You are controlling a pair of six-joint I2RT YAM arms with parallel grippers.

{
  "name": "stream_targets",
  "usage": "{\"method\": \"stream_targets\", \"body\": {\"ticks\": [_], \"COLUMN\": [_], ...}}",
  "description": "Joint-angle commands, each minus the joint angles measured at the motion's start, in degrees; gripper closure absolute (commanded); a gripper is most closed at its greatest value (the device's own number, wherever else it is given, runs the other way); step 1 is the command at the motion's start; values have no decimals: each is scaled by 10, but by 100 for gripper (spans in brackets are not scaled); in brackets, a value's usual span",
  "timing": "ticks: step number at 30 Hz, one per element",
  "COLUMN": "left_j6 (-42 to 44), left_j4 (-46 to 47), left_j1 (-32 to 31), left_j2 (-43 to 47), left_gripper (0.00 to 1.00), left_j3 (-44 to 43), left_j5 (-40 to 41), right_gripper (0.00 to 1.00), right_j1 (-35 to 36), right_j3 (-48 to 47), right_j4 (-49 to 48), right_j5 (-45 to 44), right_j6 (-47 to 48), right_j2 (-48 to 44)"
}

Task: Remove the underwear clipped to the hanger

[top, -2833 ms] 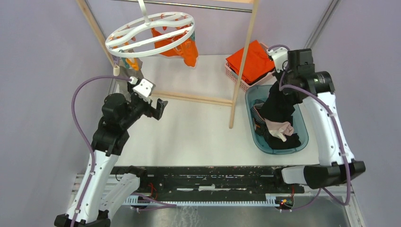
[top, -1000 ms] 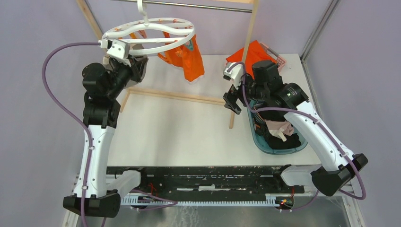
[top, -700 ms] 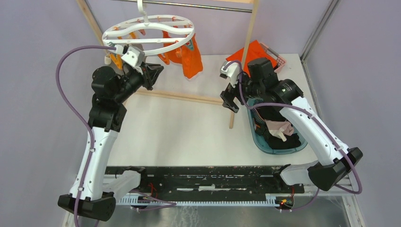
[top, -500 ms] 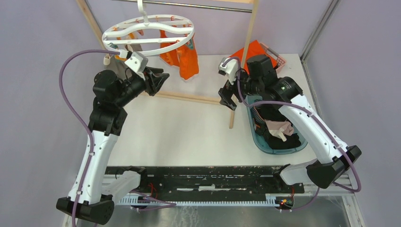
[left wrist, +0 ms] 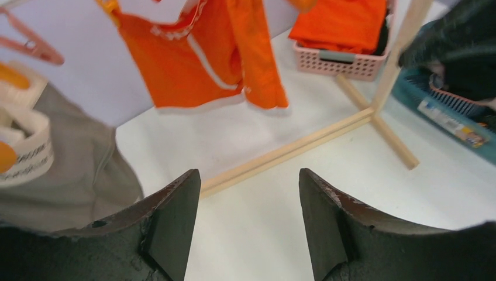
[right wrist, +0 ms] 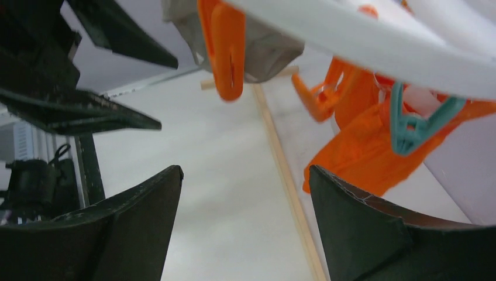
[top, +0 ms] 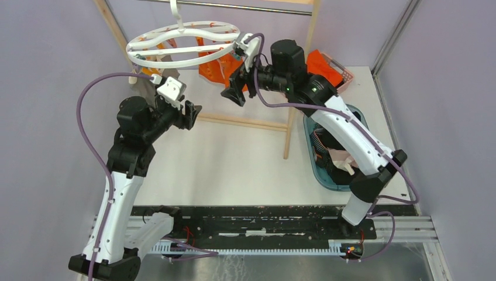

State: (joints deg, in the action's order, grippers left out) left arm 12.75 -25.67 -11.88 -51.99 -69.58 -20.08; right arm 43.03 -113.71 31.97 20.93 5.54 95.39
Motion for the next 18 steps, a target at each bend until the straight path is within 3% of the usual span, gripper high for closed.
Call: {"method": "stream_targets", "body": {"ticks": [1,8,13,18], "left_j6": [46,45,42,44], "left_j4": [-33,-30,-25,-17], "left_j1": [-2,-2,-1,2], "left_j2": [17,24,27,41], "left_gripper": [30,28,28,28], "left_j3": [13,29,40,60], "left_j5": [86,97,88,89], "right_gripper": [14,20,20,35], "right_j1": [5,16,17,17], "right_j3": [-111,-197,-232,-267], "right_j4": [-50,-39,-32,-21], "right_j5": [-13,33,6,-22], "right_j6": [-65,-95,-101,-98], "right_j2": [67,133,159,177]}}
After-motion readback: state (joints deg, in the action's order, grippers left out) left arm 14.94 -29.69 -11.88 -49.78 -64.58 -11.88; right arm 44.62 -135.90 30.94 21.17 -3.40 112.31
